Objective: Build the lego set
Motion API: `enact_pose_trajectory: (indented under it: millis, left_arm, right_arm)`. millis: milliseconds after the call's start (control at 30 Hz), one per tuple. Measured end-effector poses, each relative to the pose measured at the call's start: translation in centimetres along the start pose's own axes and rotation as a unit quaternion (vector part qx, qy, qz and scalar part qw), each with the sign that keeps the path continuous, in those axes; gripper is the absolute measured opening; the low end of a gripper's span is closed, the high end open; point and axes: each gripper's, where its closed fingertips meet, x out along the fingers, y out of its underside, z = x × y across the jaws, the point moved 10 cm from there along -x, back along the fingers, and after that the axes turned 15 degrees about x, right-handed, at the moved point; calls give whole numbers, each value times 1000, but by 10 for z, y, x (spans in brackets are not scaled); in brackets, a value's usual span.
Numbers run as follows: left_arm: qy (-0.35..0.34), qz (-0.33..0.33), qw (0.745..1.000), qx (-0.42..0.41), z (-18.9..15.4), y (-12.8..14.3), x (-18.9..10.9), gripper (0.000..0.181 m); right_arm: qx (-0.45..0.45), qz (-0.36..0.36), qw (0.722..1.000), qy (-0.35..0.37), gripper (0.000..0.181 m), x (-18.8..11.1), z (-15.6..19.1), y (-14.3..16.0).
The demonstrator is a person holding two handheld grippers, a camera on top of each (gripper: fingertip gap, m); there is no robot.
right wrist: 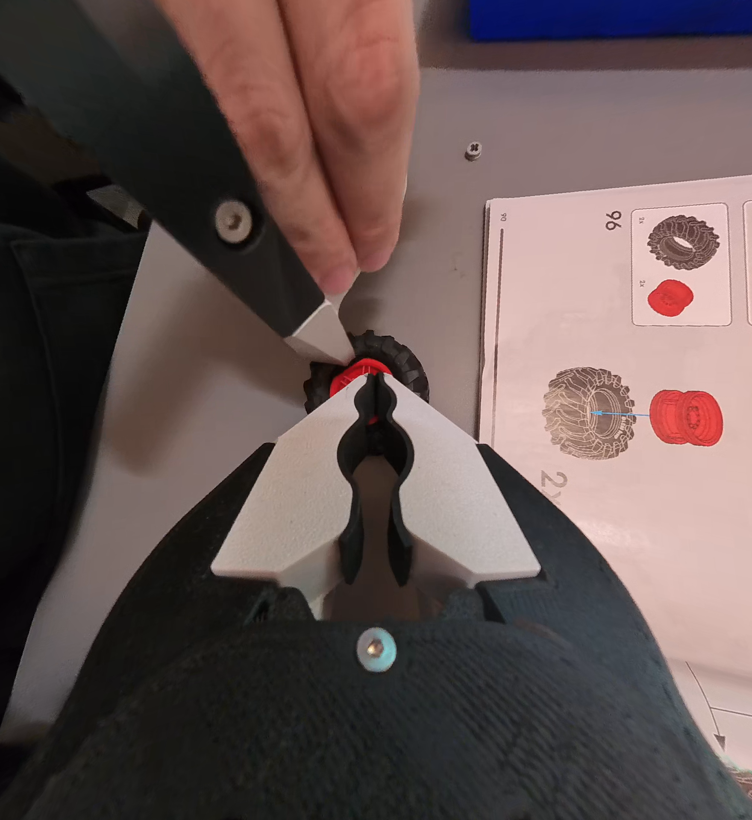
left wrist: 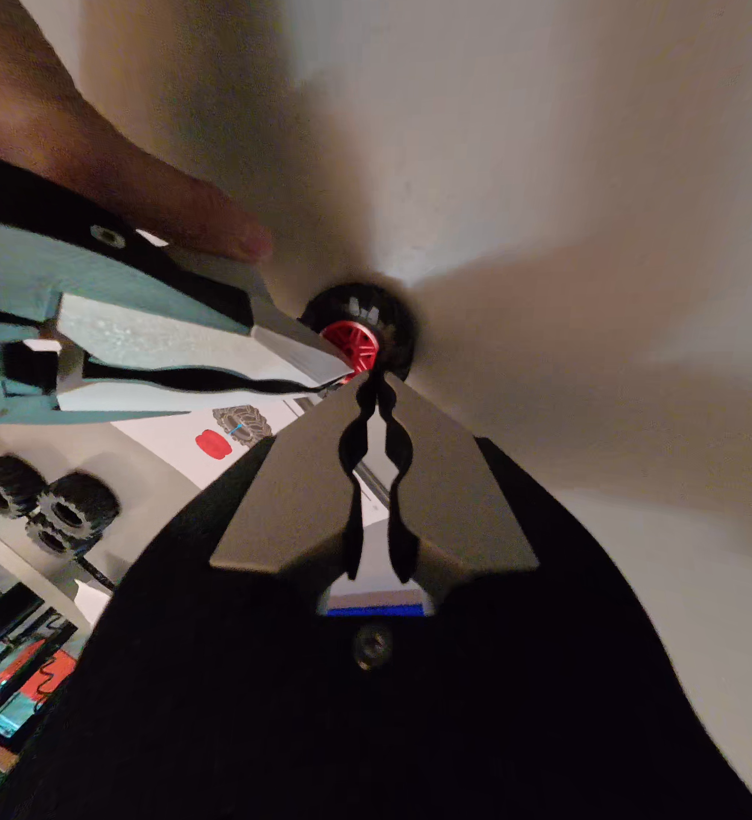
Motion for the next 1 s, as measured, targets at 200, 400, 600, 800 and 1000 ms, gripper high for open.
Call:
enact_pose_trajectory:
  millis: [200, 400, 600, 800, 1000]
  left_arm:
    - [31, 30, 994, 103, 1, -8, 3, 0]
    - [46, 53, 990, 121, 2, -15, 9, 0]
    - [-41, 18, 999, 15, -7, -1, -1, 0]
    - [-142, -7, 978, -152, -19, 8, -14, 1]
    - [-220, -60, 928, -294, -36, 13, -21, 13]
  right_arm:
    - [2, 1, 1000, 2, 0, 0, 1, -1]
    - [-1, 5, 1000, 11, 1, 1, 2, -1]
    - [6, -1, 1000, 2, 0, 1, 1, -1]
    - [7, 6, 1000, -6, 0, -1, 3, -1]
    - [-20, -27, 999, 0, 35, -50, 18, 0]
